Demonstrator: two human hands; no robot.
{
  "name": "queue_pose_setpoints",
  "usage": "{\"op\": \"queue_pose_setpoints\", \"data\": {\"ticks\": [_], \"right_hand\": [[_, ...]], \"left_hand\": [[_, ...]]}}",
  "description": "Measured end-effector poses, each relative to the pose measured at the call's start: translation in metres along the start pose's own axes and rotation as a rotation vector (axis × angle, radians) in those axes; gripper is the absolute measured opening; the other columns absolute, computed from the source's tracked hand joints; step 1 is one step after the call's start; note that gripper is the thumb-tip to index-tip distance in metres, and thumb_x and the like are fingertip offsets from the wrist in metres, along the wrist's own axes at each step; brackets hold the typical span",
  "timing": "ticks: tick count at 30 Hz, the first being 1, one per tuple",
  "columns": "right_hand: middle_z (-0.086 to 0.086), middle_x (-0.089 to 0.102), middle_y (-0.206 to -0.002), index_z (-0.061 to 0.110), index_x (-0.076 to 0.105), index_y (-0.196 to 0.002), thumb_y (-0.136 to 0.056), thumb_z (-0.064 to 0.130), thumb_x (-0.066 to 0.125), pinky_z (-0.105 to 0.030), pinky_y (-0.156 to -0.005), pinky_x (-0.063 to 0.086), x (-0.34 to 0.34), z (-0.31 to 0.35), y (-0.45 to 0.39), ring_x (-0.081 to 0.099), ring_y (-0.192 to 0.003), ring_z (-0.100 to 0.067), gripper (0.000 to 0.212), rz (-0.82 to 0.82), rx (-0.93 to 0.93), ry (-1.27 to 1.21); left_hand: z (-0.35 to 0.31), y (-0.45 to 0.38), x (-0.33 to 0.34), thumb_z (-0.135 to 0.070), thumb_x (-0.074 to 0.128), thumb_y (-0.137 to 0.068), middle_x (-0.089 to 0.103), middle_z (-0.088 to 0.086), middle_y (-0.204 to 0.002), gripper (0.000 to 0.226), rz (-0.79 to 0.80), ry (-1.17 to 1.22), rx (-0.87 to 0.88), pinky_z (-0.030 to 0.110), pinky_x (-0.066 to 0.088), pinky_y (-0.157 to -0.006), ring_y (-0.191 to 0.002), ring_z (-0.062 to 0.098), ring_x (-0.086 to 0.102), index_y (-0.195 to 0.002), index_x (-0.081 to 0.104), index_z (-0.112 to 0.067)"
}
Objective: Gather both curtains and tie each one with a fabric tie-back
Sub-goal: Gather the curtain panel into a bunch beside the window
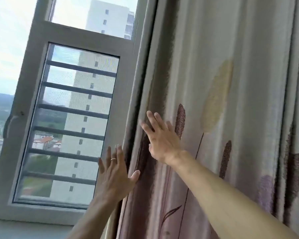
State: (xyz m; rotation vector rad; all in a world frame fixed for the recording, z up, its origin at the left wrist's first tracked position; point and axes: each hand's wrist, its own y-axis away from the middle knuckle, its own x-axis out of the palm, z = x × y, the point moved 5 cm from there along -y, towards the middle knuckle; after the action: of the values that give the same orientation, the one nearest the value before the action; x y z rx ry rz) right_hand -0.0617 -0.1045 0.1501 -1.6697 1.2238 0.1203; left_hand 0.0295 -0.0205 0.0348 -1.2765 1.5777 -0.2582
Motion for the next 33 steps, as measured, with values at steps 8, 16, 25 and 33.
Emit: {"op": "queue_pose_setpoints", "data": {"ticks": [8, 16, 25, 33], "right_hand": [[-0.012, 0.011, -0.164, 0.020, 0.063, -0.120, -0.099, 0.020, 0.037, -0.057, -0.119, -0.007, 0.024, -0.004, -0.082, -0.008, -0.151, -0.033, 0.033, -0.016, -0.234, 0.345], [-0.004, 0.074, -0.108, 0.016, 0.071, -0.106, -0.081, 0.006, 0.031, -0.063, -0.113, 0.016, 0.051, -0.135, -0.019, 0.046, -0.136, -0.031, 0.048, -0.041, -0.017, 0.224], [0.006, 0.048, -0.147, 0.018, 0.054, -0.133, -0.087, 0.001, 0.044, -0.048, -0.119, -0.005, 0.043, -0.331, 0.087, 0.009, -0.151, -0.015, 0.050, 0.000, 0.164, 0.230], [0.007, 0.039, -0.154, 0.019, 0.051, -0.138, -0.086, -0.003, 0.045, -0.046, -0.119, -0.011, 0.072, -0.487, 0.178, 0.001, -0.151, -0.012, 0.056, 0.063, 0.287, 0.223]], "left_hand": [[0.007, -0.069, 0.055, -0.034, 0.056, -0.078, 0.040, 0.004, -0.150, 0.085, 0.123, 0.208, 0.136, 0.035, 0.033, -0.111, -0.142, 0.021, 0.030, -0.150, 0.014, -0.019], [-0.092, -0.082, 0.120, -0.016, 0.043, -0.088, 0.040, 0.003, -0.150, 0.060, 0.180, 0.197, 0.325, 0.026, 0.029, -0.110, -0.140, 0.017, 0.032, -0.146, 0.028, -0.020], [-0.300, -0.077, 0.208, -0.012, 0.039, -0.093, 0.030, 0.005, -0.156, 0.064, 0.234, 0.228, 0.471, 0.031, 0.033, -0.109, -0.142, 0.020, 0.030, -0.151, 0.014, -0.021], [-0.457, -0.061, 0.313, -0.005, 0.035, -0.087, 0.019, 0.009, -0.160, 0.067, 0.367, 0.179, 0.493, 0.041, 0.034, -0.111, -0.143, 0.024, 0.028, -0.151, 0.015, -0.012]]}}
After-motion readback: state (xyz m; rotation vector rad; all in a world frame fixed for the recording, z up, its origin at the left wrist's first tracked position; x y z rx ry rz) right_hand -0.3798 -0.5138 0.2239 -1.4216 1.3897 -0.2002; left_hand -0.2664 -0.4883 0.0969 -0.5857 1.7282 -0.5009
